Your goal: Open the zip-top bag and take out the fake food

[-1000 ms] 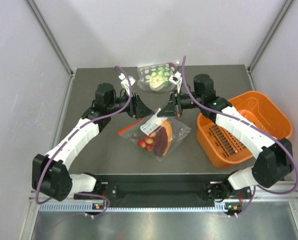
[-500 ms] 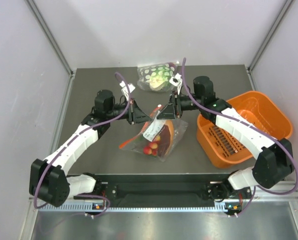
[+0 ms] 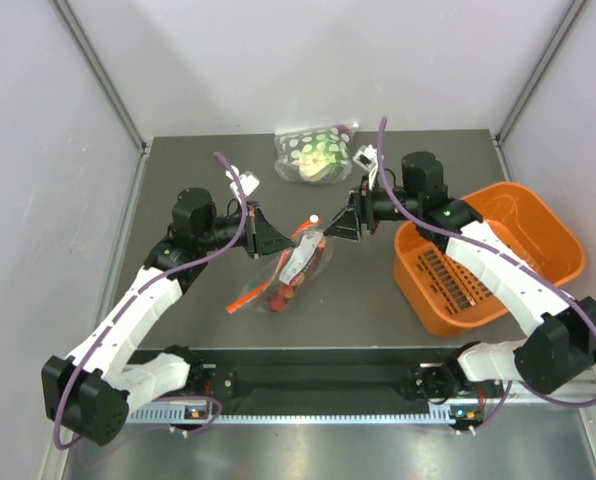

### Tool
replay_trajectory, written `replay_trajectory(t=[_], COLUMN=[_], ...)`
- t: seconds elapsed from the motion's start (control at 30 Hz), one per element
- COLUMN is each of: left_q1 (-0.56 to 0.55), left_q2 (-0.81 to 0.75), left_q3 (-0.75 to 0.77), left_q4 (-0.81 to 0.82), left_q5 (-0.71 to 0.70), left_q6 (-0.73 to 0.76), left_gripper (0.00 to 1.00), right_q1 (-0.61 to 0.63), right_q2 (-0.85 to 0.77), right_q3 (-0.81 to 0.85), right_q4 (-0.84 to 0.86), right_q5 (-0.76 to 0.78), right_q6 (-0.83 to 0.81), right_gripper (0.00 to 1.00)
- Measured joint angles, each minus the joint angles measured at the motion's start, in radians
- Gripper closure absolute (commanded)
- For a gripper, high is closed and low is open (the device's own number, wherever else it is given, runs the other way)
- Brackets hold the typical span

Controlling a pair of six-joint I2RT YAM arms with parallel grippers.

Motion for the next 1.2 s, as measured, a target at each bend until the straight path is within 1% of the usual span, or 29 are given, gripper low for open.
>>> replay_trajectory(t=[0.27, 0.5, 0.63, 0.7, 0.77, 0.83, 0.87, 0.9, 0.97, 1.0, 1.03, 1.2], left_q1=[0.000, 0.000, 0.000, 0.000, 0.000, 0.000, 0.000, 0.000, 0.000, 0.000, 0.000, 0.000], left_q2=[0.000, 0.000, 0.000, 0.000, 0.000, 0.000, 0.000, 0.000, 0.000, 0.000, 0.000, 0.000], left_q3=[0.000, 0.000, 0.000, 0.000, -0.005, -0.011, -0.013, -0.014, -0.014, -0.014, -0.015, -0.033], left_q4=[-0.029, -0.031, -0.020, -0.011, 0.009, 0.023, 0.030, 0.034, 0.041, 0.043, 0.047, 0.088], left_q5=[-0.003, -0.017, -0.019, -0.022, -0.026, -0.029, -0.035, -0.041, -0.062, -0.070, -0.080, -0.121], left_q6=[0.025, 0.013, -0.007, -0.018, -0.032, -0.041, -0.047, -0.052, -0.062, -0.065, -0.070, -0.114], left_gripper=[1.00, 1.00, 1.00, 1.00, 1.00, 1.00, 1.00, 1.00, 1.00, 1.00, 1.00, 1.00], right_q1=[0.010, 0.054, 0.081, 0.087, 0.092, 0.096, 0.098, 0.100, 0.100, 0.100, 0.100, 0.101], right_q2=[0.064, 0.103, 0.114, 0.115, 0.116, 0.116, 0.116, 0.116, 0.116, 0.116, 0.116, 0.116], right_q3=[0.007, 0.007, 0.007, 0.007, 0.006, 0.006, 0.005, 0.005, 0.005, 0.005, 0.004, -0.013], right_q4=[0.150, 0.251, 0.271, 0.280, 0.300, 0.312, 0.317, 0.320, 0.321, 0.322, 0.325, 0.344], right_q5=[-0.054, -0.080, -0.092, -0.098, -0.103, -0.105, -0.104, -0.103, -0.103, -0.103, -0.105, -0.108], right_q6=[0.088, 0.142, 0.158, 0.163, 0.173, 0.185, 0.189, 0.193, 0.201, 0.203, 0.204, 0.208], right_gripper=[0.33, 0.34, 0.39, 0.43, 0.58, 0.68, 0.69, 0.68, 0.56, 0.55, 0.52, 0.50])
